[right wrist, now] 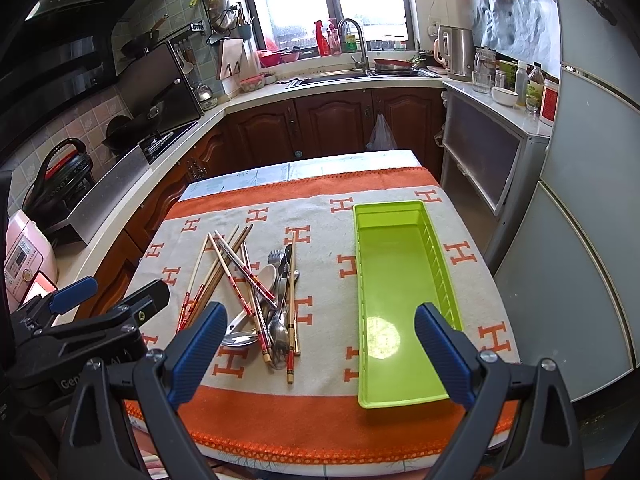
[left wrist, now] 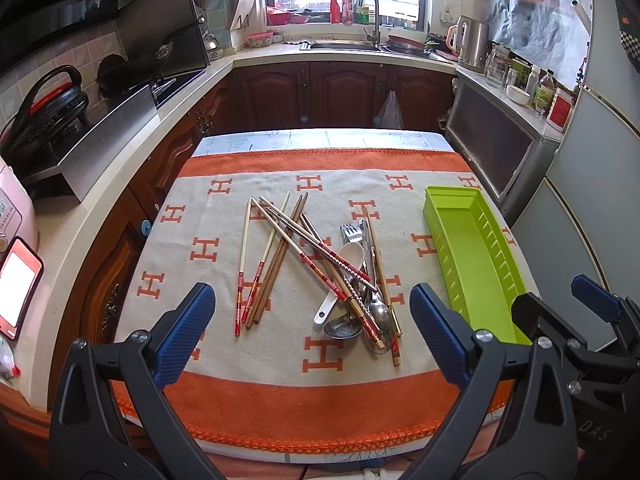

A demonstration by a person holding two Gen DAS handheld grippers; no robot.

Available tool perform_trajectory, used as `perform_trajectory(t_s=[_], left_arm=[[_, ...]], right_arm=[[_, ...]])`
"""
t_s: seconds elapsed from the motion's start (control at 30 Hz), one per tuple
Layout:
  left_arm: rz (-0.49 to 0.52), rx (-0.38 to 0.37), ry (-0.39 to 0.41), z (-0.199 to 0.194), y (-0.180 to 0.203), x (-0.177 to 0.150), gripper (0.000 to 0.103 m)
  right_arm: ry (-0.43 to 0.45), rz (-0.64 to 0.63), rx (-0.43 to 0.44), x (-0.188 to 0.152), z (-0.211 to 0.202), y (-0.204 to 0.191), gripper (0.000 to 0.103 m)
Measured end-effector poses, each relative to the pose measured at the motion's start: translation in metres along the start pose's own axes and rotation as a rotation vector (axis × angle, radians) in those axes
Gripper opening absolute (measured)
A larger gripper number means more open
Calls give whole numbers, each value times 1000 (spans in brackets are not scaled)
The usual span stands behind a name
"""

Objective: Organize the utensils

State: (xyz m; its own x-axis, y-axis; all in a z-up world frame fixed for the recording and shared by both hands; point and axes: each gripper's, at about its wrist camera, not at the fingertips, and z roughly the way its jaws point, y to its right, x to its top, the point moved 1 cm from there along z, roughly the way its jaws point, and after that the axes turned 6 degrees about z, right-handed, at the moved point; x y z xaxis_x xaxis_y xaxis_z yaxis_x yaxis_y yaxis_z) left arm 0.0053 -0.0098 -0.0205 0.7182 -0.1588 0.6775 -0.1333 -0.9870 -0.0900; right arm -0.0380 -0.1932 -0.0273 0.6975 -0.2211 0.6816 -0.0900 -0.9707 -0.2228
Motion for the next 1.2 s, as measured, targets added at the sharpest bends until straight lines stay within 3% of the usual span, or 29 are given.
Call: perform_trajectory(t_s=[0.83, 1.2], left_arm=[[-3, -10, -6, 7, -1, -5, 92], [-8, -7, -40, 31, -11, 7, 92]], right_arm=[[-29, 1, 32, 0, 7, -6, 88], [-64, -29, 38, 10, 22, -14, 86]])
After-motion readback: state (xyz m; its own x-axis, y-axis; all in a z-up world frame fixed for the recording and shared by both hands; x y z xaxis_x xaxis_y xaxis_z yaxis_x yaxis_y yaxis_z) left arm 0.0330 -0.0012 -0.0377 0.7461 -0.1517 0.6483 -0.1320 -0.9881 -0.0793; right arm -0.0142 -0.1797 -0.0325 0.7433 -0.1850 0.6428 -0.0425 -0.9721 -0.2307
